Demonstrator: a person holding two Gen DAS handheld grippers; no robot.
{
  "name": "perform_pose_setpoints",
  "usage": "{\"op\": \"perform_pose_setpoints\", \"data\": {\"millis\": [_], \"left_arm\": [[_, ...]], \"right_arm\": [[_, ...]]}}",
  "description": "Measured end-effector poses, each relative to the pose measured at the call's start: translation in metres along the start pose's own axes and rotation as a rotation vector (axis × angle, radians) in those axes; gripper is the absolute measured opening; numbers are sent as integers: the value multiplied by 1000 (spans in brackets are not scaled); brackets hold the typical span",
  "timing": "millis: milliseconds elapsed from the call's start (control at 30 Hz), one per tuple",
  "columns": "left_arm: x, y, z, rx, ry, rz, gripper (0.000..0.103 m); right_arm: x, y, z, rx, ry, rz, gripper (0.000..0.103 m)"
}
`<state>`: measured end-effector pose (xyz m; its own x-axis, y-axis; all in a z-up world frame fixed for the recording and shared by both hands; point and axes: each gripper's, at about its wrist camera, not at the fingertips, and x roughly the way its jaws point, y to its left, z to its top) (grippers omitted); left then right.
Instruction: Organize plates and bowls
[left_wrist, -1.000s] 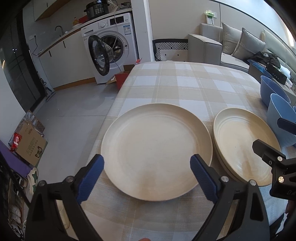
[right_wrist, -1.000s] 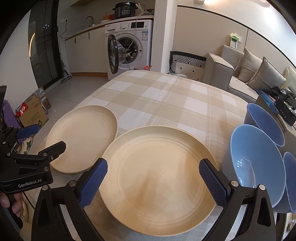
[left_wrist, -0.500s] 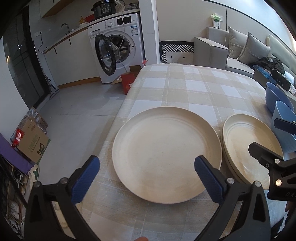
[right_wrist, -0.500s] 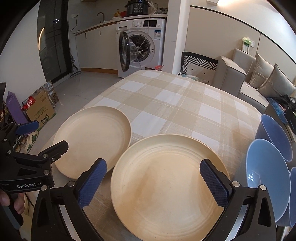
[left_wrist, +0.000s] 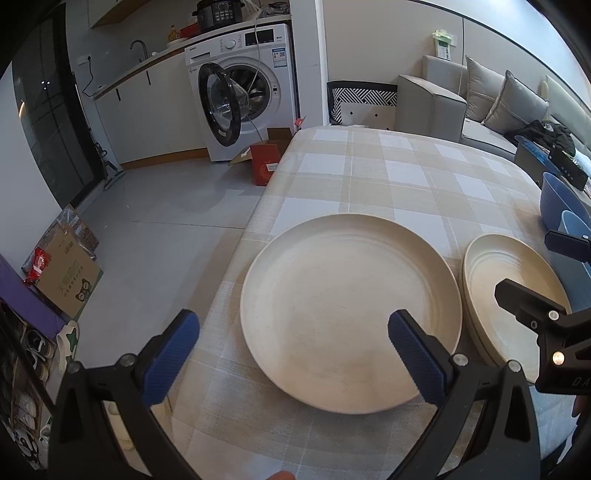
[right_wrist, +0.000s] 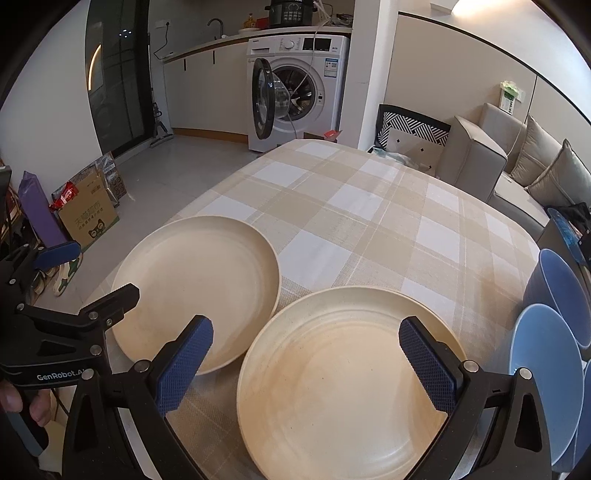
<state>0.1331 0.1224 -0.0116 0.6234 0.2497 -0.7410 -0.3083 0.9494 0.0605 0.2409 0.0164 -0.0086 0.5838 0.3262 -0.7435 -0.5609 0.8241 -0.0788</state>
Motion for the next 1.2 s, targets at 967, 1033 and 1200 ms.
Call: {"op": "perform_pose_setpoints", "data": {"millis": [967,1033,1200], "left_arm": [[26,24,-1,-64,29,15,103],[27,25,-2,-66,29,15,103],[30,27,-2,-71,32,13,103]], "right_arm": [[51,16,33,-57,59,73,102],[55,17,34,-58,66,80,102],[65,20,35,-62,87,97,102]]}}
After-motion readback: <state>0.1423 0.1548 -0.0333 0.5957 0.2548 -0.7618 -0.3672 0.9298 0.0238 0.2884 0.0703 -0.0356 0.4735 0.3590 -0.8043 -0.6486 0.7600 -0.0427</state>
